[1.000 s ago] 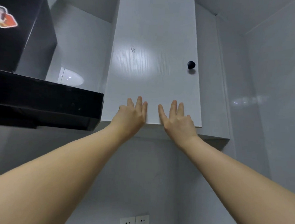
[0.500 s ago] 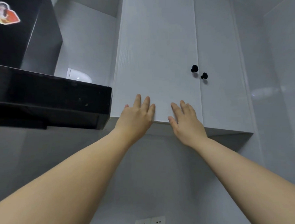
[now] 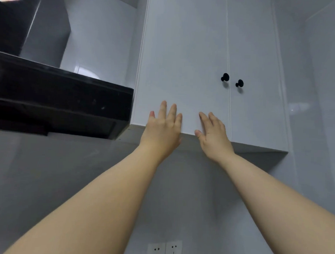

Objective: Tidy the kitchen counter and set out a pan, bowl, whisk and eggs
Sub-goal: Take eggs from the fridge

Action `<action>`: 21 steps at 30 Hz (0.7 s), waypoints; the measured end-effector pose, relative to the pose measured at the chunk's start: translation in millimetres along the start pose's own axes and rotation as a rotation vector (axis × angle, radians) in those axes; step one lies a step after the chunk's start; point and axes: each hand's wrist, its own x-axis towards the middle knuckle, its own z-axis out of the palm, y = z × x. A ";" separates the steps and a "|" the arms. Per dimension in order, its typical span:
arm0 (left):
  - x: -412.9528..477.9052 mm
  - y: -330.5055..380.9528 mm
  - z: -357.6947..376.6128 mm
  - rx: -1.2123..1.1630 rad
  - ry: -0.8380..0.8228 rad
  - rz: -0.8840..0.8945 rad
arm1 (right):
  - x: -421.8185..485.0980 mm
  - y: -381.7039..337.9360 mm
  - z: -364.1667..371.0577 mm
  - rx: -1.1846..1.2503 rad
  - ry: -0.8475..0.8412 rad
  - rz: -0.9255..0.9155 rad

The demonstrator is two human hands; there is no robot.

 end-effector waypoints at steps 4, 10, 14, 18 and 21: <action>-21.3 13.9 -11.9 -0.205 -0.050 0.028 | -26.8 5.5 -31.6 -0.094 -0.218 0.013; -75.2 93.4 -24.7 -0.572 -0.163 0.142 | -109.9 29.6 -95.2 -0.447 -0.351 0.093; -94.2 145.5 -42.6 -0.735 -0.172 0.185 | -157.7 35.9 -127.6 -0.778 -0.439 0.064; -120.4 192.9 -56.5 -0.972 -0.327 0.211 | -207.4 32.4 -156.9 -1.217 -0.674 -0.136; -145.0 230.0 -63.4 -1.290 -0.655 0.187 | -236.9 36.1 -175.2 -1.368 -0.857 -0.141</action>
